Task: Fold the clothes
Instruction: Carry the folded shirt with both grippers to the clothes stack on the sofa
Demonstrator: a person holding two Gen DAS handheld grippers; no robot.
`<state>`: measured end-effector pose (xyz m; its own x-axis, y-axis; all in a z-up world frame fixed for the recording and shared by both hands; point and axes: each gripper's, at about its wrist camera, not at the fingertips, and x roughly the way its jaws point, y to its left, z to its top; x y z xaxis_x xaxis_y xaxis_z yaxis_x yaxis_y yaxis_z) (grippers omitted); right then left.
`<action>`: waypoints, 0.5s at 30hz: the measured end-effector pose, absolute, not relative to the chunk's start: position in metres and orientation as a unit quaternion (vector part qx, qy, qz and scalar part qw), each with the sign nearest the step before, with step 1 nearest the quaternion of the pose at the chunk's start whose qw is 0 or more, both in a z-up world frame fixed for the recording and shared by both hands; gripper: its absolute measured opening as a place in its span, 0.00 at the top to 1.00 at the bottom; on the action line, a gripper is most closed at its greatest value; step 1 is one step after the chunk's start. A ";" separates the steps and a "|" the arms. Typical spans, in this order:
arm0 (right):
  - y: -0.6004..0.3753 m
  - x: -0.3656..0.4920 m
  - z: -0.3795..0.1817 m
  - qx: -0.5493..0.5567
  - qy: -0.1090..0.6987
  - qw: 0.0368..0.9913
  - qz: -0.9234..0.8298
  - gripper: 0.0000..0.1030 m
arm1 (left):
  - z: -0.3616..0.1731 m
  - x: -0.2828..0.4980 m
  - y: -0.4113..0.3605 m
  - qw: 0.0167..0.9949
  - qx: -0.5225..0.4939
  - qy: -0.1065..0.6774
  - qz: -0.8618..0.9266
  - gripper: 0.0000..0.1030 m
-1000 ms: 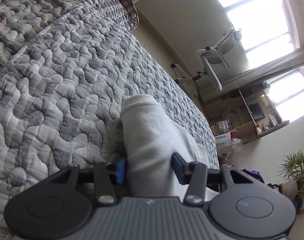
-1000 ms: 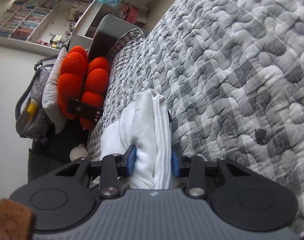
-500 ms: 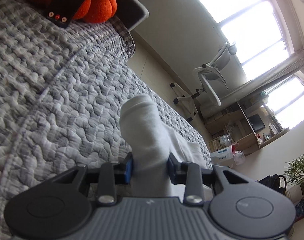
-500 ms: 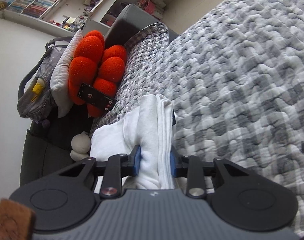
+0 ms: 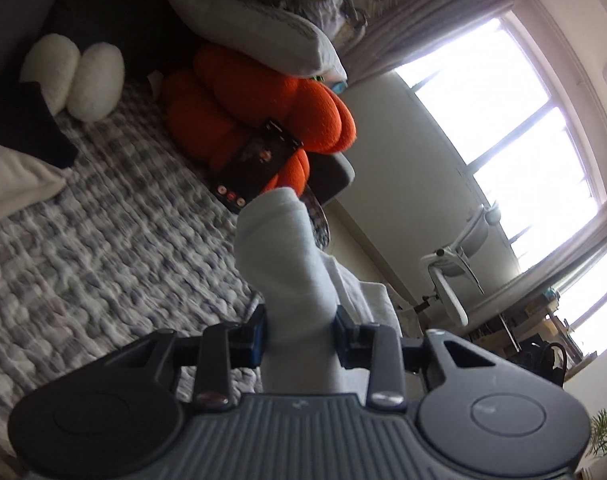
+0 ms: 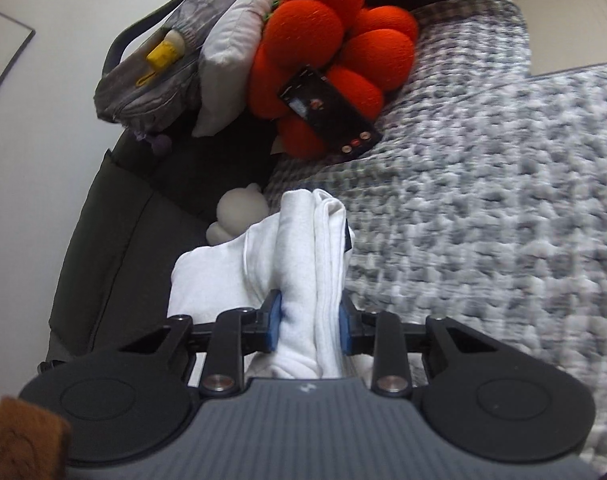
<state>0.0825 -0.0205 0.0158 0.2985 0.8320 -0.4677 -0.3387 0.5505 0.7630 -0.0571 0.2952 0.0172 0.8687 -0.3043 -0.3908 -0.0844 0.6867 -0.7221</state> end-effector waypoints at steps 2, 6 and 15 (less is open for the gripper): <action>0.006 0.090 0.020 0.261 0.449 0.751 0.407 0.69 | 0.020 -0.066 0.315 0.887 -0.397 0.233 -0.040 0.68; 0.057 0.106 0.022 0.243 0.449 0.732 0.450 0.70 | 0.023 -0.082 0.351 0.891 -0.407 0.203 0.004 0.68; 0.173 0.141 0.015 0.210 0.456 0.688 0.524 0.70 | 0.012 -0.106 0.417 0.884 -0.433 0.144 0.102 0.68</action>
